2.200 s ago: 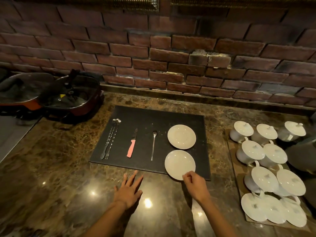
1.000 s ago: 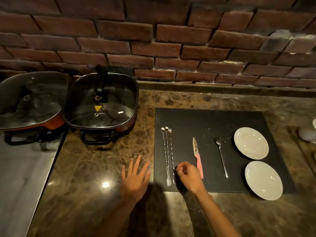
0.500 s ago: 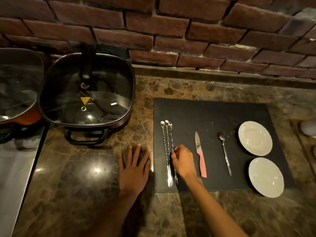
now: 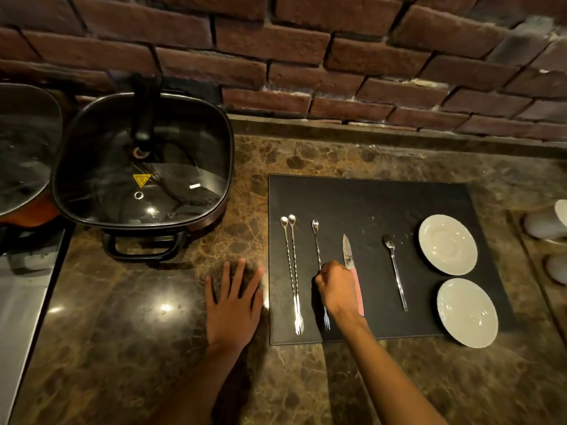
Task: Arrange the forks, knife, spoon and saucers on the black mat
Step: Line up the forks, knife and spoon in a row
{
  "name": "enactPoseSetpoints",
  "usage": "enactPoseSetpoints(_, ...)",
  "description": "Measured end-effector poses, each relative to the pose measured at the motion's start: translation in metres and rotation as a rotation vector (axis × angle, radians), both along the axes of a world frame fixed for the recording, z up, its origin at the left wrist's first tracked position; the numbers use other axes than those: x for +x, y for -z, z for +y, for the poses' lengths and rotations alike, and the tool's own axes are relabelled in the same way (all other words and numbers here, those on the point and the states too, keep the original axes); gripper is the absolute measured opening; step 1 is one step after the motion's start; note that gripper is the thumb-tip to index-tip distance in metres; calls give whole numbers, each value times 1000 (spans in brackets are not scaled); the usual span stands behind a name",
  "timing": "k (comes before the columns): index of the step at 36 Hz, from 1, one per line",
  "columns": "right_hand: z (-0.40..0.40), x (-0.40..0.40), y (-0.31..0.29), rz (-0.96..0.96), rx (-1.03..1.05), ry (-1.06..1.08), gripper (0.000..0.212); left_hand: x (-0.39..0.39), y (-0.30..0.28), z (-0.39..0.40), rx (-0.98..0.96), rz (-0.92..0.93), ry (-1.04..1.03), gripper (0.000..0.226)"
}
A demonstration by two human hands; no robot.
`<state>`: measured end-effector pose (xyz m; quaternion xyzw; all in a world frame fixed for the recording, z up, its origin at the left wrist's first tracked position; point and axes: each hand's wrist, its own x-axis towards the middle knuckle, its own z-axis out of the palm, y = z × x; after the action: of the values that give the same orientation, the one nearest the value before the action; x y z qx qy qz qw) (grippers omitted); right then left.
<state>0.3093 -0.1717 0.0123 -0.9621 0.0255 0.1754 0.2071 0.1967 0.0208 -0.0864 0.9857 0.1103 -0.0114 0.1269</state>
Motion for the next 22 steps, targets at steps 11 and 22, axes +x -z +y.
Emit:
enactPoseSetpoints(11, -19, 1, -1, 57, 16, 55, 8, 0, -3, 0, -11, 8, -4, 54)
enactPoseSetpoints(22, 13, 3, -4, -88, 66, 22, 12, 1, -2, 0, -23, 24, -5, 54)
